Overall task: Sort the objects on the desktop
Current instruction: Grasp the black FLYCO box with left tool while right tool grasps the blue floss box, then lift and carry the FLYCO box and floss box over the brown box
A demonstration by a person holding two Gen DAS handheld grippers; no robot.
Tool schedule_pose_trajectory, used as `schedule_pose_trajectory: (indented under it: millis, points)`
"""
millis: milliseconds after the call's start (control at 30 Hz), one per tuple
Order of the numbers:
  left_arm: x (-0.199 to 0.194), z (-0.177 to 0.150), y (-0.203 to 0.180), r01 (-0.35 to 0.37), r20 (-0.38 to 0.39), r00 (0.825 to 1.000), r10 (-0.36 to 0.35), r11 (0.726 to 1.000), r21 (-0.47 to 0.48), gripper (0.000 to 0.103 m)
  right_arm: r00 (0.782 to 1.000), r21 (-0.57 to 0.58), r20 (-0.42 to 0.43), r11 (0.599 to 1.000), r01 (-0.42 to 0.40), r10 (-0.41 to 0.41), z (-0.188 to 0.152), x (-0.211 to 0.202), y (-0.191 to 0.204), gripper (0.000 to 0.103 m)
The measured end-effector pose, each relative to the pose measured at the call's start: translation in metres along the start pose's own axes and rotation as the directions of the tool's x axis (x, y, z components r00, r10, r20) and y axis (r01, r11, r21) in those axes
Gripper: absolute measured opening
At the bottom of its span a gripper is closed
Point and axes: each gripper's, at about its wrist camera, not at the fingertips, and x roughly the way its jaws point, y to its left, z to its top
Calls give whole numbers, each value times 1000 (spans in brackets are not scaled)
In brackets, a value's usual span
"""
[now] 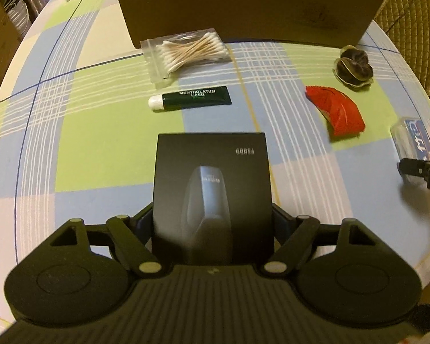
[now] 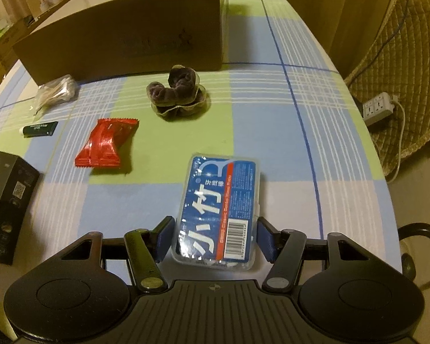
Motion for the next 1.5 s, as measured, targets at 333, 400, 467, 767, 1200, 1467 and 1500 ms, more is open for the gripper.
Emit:
schedule_pose_trajectory:
  millis: [333,400,467,767,1200,1467,1500]
  points:
    - [17,14,-4,-26,5,1000,26,1000,-3,77,998,22,21,998,53,-53,10,7,2,60]
    - [16,12,-3,-25,9,1000,25,1000,2,77,998,1,29,998,60,-60,7,6,6,56]
    - [16,11,-2,-23,9,1000,23,1000,0,77,998,3,28,998,60,-60,6,6,7,56]
    - [9,5,2,-16,15,1000,16,1000,9,76,999,-28,14,999,42,-41,2,5,19,56]
    - [-17,-7,17,-7,46,999,7,1000,-11,76,996,-105,-18,991,-87,85,-7,-16,48,56]
    - [-46,14,15,21,122,992,-21,1000,-4,76,988,-131,65,983,-128,137,22,-38,63,56]
    - [-49,18,14,25,134,991,-25,1000,2,76,987,-132,75,982,-133,143,26,-40,64,56]
